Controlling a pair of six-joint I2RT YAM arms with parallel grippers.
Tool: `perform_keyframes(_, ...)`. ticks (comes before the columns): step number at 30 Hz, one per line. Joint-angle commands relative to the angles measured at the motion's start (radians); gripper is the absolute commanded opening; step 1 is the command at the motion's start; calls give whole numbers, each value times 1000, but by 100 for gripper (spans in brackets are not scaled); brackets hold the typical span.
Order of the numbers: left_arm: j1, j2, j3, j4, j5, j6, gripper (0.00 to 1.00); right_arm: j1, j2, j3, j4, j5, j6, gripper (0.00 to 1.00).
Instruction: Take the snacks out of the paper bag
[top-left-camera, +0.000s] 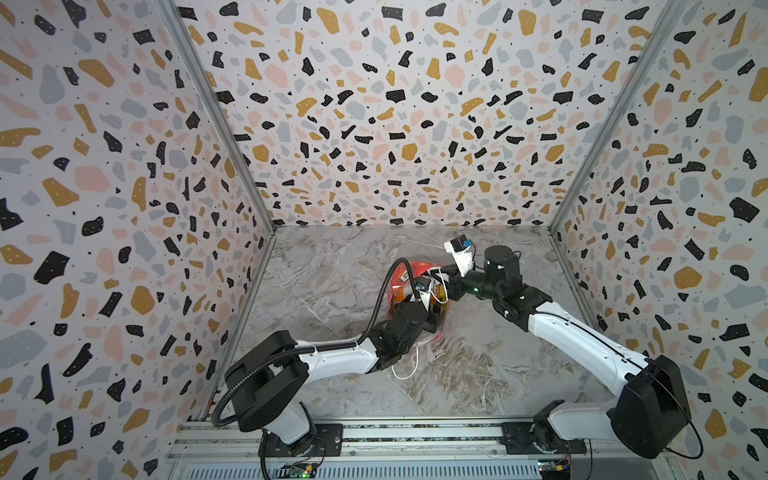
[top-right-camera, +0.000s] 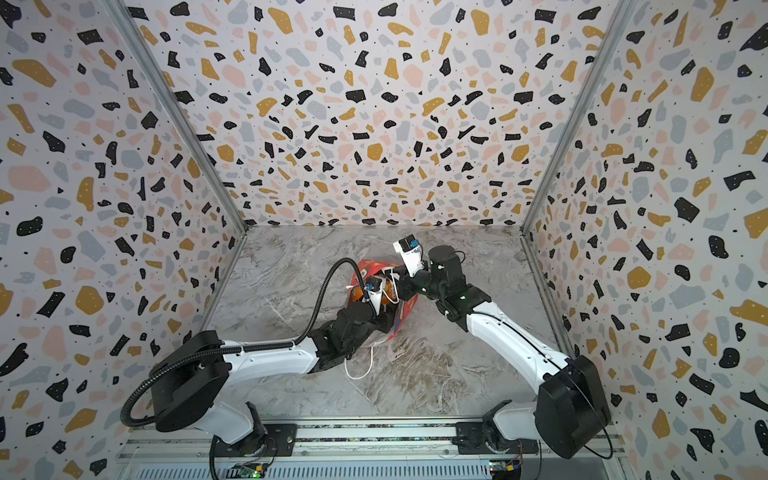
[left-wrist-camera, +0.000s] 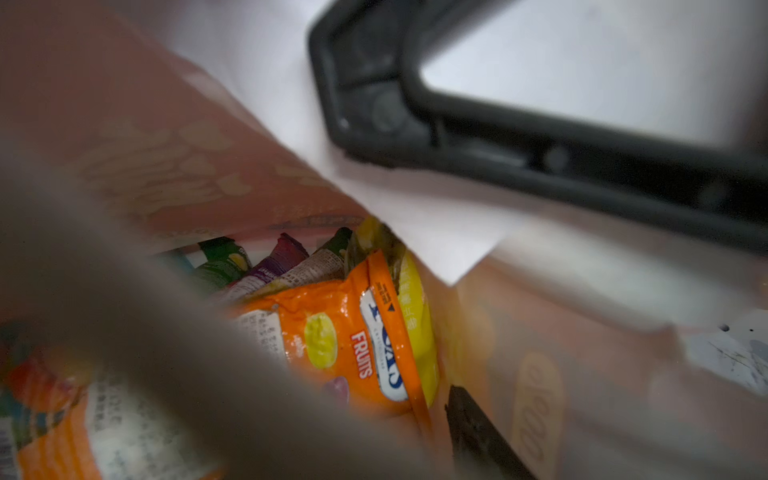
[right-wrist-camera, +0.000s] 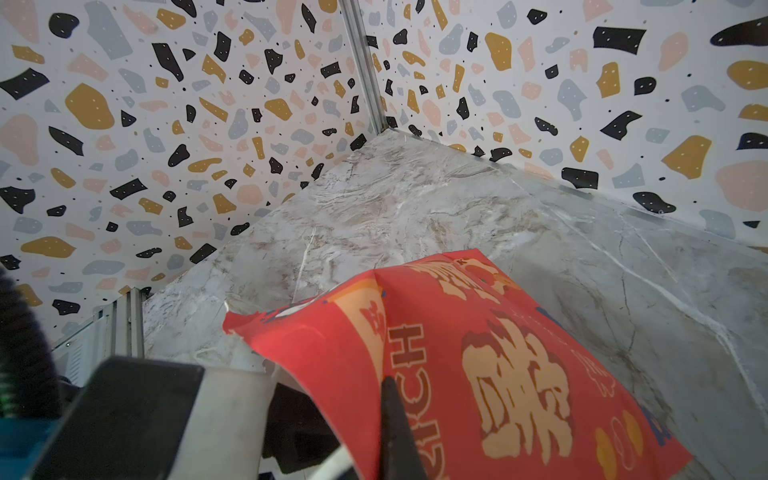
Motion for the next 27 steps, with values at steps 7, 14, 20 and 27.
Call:
perform_keyframes(7, 14, 59, 62, 22, -54, 9, 44, 1, -60, 17, 109, -52, 15, 0)
perform_keyframes(14, 25, 80, 65, 19, -50, 0, 25, 1, -66, 11, 113, -43, 15, 0)
perform_keyframes(20, 25, 40, 59, -3, -42, -4, 3, 1, -62, 8, 112, -37, 14, 0)
perform_keyframes(27, 25, -85, 28, -30, -2, 20, 0, 0, -64, 3, 108, -3, 11, 0)
